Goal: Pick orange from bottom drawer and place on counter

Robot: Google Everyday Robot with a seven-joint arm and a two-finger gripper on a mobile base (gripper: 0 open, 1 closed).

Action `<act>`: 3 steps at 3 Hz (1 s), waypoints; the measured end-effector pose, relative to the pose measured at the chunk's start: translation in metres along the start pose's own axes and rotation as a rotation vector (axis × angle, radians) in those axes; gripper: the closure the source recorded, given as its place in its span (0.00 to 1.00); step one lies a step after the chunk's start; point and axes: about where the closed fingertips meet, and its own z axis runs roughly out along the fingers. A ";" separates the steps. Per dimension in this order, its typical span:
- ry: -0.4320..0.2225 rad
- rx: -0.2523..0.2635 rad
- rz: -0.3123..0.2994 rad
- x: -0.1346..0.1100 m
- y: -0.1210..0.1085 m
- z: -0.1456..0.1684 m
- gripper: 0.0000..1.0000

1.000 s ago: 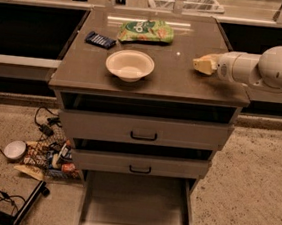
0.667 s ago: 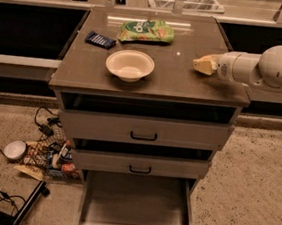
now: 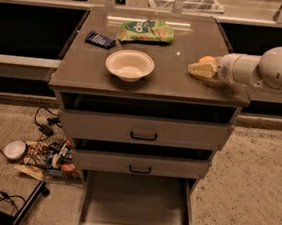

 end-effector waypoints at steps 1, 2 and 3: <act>0.000 -0.002 0.000 0.000 0.001 0.001 0.00; 0.001 -0.002 0.000 0.000 0.001 0.001 0.00; -0.008 -0.013 -0.041 -0.014 0.002 -0.011 0.00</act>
Offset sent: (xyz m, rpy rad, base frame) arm 0.0003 0.0013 -0.0006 0.0004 0.0009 0.0017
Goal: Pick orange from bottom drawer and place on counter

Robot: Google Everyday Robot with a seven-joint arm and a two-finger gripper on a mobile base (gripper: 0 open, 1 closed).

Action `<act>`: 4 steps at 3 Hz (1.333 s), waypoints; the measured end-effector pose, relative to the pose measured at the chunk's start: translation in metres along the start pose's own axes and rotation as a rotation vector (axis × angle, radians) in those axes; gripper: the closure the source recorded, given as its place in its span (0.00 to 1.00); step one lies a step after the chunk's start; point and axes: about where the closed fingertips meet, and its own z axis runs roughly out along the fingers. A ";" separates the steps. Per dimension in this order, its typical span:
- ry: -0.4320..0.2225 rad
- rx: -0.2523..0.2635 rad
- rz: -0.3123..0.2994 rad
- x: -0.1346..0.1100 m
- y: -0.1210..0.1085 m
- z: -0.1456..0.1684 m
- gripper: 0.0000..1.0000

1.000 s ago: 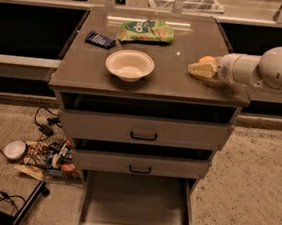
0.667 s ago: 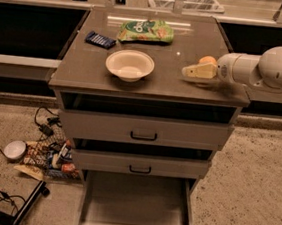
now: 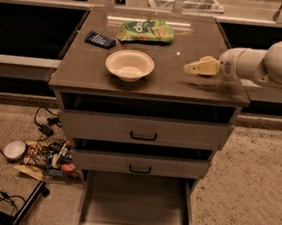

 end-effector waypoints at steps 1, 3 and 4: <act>-0.034 -0.013 -0.100 -0.033 -0.020 -0.054 0.00; -0.067 -0.062 -0.209 -0.045 -0.061 -0.191 0.00; -0.065 -0.016 -0.220 -0.035 -0.068 -0.266 0.00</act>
Offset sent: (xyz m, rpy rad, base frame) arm -0.1212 -0.1472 0.1549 -0.1444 -0.1307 0.2828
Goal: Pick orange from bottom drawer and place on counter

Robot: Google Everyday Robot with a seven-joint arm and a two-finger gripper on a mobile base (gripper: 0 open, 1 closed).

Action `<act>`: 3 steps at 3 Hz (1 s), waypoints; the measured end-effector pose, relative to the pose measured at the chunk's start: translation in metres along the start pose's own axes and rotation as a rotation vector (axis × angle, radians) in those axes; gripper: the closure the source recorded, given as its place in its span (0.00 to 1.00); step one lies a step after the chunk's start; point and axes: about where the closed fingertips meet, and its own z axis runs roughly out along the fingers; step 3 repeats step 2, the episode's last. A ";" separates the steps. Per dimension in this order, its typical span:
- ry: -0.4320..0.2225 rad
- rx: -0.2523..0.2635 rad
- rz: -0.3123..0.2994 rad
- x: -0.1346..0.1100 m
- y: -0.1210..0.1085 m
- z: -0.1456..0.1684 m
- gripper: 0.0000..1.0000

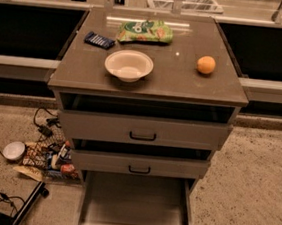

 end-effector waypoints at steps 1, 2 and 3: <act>-0.017 0.212 -0.005 -0.035 0.024 -0.101 0.00; -0.072 0.348 -0.033 -0.088 0.072 -0.141 0.00; -0.072 0.348 -0.033 -0.088 0.072 -0.141 0.00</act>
Offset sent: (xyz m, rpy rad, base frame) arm -0.1651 0.0399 -0.0266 0.0550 -0.1305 -0.6106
